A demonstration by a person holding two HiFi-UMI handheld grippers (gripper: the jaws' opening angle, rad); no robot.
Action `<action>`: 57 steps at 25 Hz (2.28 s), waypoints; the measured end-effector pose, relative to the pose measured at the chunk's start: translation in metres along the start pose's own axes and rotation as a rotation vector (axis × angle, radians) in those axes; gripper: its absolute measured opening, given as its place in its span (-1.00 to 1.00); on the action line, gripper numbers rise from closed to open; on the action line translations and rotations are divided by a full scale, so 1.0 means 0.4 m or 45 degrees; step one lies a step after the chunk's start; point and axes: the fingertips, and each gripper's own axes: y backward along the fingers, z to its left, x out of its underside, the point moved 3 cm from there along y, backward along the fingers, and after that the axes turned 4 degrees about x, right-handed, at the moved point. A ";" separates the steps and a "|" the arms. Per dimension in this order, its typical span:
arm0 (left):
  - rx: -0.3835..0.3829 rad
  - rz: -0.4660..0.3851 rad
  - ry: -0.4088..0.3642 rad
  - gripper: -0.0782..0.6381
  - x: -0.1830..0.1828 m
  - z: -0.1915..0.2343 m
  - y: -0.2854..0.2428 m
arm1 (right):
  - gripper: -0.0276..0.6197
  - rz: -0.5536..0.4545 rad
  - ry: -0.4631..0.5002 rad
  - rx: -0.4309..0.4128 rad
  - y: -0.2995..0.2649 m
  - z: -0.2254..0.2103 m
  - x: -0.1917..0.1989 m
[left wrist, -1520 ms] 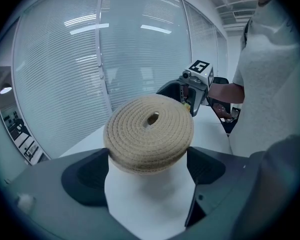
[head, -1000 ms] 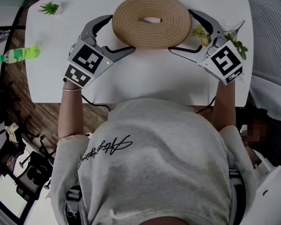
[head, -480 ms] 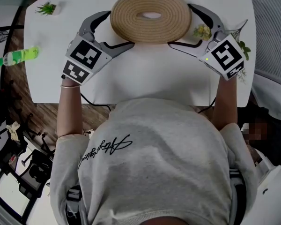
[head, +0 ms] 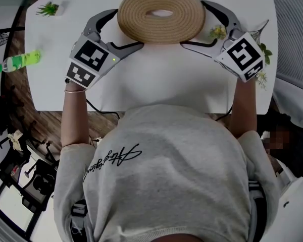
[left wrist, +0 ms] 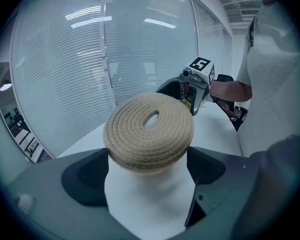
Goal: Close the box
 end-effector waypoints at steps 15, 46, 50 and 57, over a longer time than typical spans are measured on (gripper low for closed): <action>0.028 0.002 0.023 0.57 0.007 0.003 -0.013 | 0.78 0.010 -0.052 -0.024 -0.009 -0.006 0.022; 0.071 -0.069 0.073 0.58 0.018 0.011 -0.025 | 0.78 -0.037 -0.189 -0.046 -0.019 -0.008 0.048; 0.046 -0.111 0.082 0.58 0.017 0.006 -0.025 | 0.77 -0.051 -0.227 -0.023 -0.012 -0.007 0.055; 0.011 -0.181 0.115 0.58 0.016 -0.007 -0.020 | 0.76 -0.026 -0.227 0.043 0.002 0.003 0.064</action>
